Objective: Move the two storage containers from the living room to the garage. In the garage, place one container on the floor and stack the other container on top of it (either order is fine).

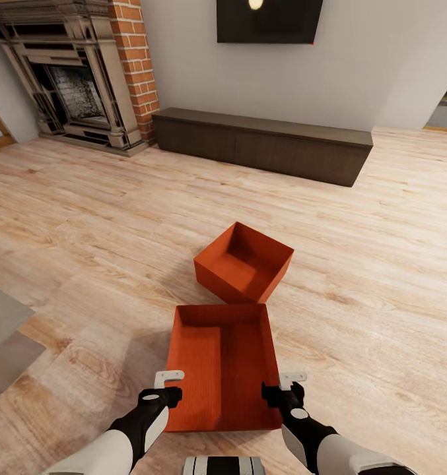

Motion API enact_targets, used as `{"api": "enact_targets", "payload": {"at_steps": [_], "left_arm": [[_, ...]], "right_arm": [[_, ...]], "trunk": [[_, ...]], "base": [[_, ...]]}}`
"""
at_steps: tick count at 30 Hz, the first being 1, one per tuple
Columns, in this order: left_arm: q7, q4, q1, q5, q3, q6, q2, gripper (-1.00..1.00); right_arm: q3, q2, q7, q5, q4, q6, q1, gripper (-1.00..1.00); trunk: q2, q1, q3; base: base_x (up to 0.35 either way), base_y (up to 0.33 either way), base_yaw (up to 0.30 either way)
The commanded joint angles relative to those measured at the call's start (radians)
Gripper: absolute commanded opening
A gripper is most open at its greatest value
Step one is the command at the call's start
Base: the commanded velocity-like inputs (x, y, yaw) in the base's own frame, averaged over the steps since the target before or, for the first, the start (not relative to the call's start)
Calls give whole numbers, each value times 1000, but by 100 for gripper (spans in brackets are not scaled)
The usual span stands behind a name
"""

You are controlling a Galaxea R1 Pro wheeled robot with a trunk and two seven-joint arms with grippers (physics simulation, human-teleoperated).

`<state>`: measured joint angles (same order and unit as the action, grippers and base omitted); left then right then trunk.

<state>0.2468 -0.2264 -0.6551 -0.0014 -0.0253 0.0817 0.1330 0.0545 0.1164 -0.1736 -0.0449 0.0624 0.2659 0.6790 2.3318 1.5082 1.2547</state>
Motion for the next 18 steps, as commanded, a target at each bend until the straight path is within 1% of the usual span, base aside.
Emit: {"api": "enact_targets", "payload": {"at_steps": [1, 18], "left_arm": [[3, -2, 0, 0, -2, 6, 0, 100], [2, -2, 0, 0, -2, 6, 0, 100]], "right_arm": [[5, 0, -7, -5, -1, 1, 1, 100], [5, 0, -7, -4, -1, 1, 1, 100]], "trunk": [[0, 0, 1], [0, 0, 1]], "base": [[0, 0, 0], [0, 0, 0]]}}
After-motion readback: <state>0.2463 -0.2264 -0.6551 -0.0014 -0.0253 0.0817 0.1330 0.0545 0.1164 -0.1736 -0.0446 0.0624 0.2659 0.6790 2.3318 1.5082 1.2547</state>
